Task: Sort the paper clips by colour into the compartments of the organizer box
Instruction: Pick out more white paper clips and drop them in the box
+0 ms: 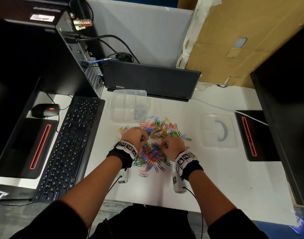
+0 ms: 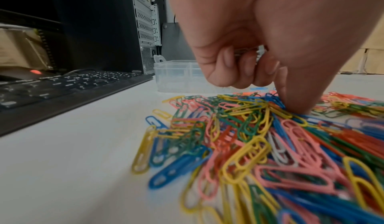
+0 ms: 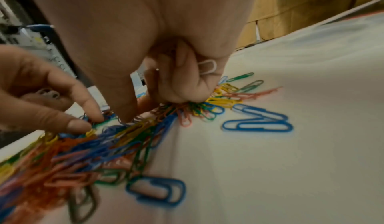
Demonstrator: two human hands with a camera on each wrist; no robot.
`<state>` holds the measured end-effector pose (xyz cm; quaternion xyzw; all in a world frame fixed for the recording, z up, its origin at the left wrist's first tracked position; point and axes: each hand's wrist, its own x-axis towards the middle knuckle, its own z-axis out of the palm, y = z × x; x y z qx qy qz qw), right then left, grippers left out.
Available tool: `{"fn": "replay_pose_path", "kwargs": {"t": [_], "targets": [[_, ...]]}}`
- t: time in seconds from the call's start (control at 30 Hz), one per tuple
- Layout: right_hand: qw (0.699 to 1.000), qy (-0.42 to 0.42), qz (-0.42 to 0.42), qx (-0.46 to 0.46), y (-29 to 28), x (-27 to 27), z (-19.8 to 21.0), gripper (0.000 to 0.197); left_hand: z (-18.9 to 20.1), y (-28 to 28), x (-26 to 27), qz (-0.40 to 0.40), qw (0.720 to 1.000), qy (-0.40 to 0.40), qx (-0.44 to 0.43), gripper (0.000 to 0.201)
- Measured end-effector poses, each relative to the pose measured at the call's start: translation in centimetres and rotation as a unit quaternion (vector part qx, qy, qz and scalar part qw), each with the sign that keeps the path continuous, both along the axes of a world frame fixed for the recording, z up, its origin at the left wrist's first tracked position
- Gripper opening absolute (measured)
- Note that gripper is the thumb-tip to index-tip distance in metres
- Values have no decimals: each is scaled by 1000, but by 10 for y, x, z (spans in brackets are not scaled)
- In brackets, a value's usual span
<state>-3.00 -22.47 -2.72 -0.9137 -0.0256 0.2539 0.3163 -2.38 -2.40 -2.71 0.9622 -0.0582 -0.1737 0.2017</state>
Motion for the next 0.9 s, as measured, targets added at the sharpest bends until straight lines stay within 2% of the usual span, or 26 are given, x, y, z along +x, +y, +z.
{"fn": "replay_pose_path", "kwargs": {"t": [0.07, 0.2, 0.3, 0.37, 0.43, 0.47, 0.53, 0.67, 0.83, 0.9], "targets": [[999, 14, -25, 44, -6, 0, -1, 7, 1, 1, 0, -5, 1000, -2, 4, 13], [997, 19, -38, 58, -15, 1, 0, 17, 1, -3, 4, -26, 999, 1, 28, 12], [991, 67, -65, 101, -17, 2, -1, 35, 3, -10, 6, -57, 997, -3, 46, 14], [959, 156, -131, 196, -14, 3, 4, 34, 4, -14, 8, -81, 995, -13, 49, 18], [891, 251, -222, 306, -13, 3, 9, 27, 5, -17, 10, -104, 993, -19, 54, 15], [857, 288, -255, 342, -13, 2, 11, 29, 5, -18, 11, -111, 992, -20, 53, 13], [815, 326, -287, 383, -12, 0, 15, 37, 5, -18, 12, -113, 992, -11, 48, 10], [798, 323, -304, 409, -11, -4, 19, 40, 5, -14, 16, -100, 994, 7, 49, 11], [731, 362, -320, 483, -7, -5, 16, 27, 4, -15, 21, -98, 993, 35, 48, 15], [720, 362, -337, 487, -5, -4, 14, 27, 4, -16, 22, -102, 992, 47, 49, 19]]}}
